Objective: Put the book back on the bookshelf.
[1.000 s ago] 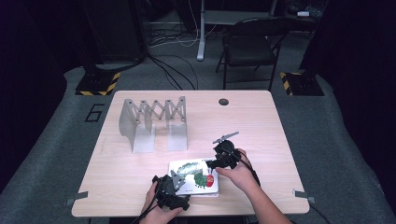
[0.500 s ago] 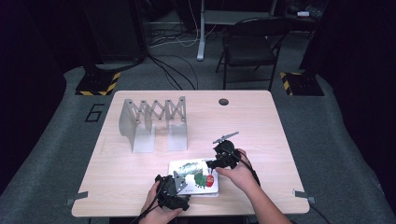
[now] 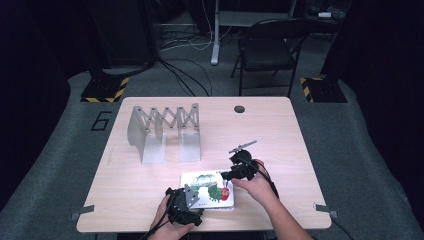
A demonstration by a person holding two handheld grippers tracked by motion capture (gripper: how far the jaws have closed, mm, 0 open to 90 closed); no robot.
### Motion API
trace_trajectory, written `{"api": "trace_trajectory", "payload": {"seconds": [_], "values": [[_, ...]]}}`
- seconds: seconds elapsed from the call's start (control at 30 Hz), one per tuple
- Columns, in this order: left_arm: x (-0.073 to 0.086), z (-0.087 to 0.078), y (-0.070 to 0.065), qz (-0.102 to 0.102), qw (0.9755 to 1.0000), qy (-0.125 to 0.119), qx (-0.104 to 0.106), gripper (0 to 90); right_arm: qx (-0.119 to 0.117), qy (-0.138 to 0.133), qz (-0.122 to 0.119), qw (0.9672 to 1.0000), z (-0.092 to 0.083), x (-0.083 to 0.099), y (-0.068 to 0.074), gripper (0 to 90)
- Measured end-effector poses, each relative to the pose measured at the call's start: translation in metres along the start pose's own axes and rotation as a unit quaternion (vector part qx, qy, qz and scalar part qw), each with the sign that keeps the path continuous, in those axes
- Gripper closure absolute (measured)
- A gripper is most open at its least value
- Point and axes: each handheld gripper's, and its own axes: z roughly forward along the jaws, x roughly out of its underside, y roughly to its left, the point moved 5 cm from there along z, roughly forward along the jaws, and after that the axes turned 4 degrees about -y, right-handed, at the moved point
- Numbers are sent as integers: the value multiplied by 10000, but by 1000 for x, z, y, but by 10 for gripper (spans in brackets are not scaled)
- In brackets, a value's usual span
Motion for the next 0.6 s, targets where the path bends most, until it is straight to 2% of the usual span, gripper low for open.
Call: {"api": "trace_trajectory", "payload": {"seconds": [0.23,0.27,0.33,0.43,0.6], "values": [[1,0,2,60,9999,-93,42,76,-154,19,38,9999,3,1,-6,456],[1,0,2,66,9999,-99,49,76,-178,10,149,9997,3,0,-5,455],[1,0,2,52,9999,-100,42,77,-227,41,175,9996,4,0,-7,450],[2,0,2,59,9999,-151,23,77,-187,62,152,9997,7,0,-10,430],[2,0,2,63,9998,-162,23,77,-243,138,261,9993,6,1,-12,378]]}}
